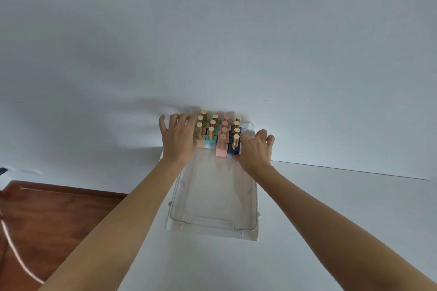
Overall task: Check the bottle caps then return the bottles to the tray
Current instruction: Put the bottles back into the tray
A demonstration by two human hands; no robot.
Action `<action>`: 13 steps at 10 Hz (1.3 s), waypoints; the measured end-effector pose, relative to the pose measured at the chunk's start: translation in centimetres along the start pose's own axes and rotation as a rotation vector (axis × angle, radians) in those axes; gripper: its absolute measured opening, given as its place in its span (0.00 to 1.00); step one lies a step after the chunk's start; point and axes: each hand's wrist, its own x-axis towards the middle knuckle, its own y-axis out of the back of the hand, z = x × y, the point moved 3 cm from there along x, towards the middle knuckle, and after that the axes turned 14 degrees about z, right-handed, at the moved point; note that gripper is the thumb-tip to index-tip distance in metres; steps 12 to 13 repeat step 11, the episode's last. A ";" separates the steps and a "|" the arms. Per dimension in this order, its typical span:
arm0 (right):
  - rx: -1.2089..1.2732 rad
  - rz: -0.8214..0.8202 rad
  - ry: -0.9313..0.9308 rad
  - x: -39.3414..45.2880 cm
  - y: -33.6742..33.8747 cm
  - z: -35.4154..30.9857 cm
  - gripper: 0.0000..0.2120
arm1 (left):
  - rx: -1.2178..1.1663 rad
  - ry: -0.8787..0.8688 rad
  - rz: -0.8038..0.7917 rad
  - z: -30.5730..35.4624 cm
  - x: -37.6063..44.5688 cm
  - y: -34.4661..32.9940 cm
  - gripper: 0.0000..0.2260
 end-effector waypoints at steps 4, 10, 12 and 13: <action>0.019 -0.026 -0.006 0.1 -0.6 0.0 0.10 | -0.002 0.088 0.048 0.9 -0.7 -0.1 0.39; 0.152 -0.056 -0.005 -1.0 2.5 1.5 0.19 | -0.120 0.100 0.045 3.0 -2.1 2.7 0.59; 0.271 0.045 0.002 -2.5 4.0 3.3 0.22 | -0.256 0.158 0.193 3.6 -3.7 5.8 0.48; 0.271 0.045 0.002 -2.5 4.0 3.3 0.22 | -0.256 0.158 0.193 3.6 -3.7 5.8 0.48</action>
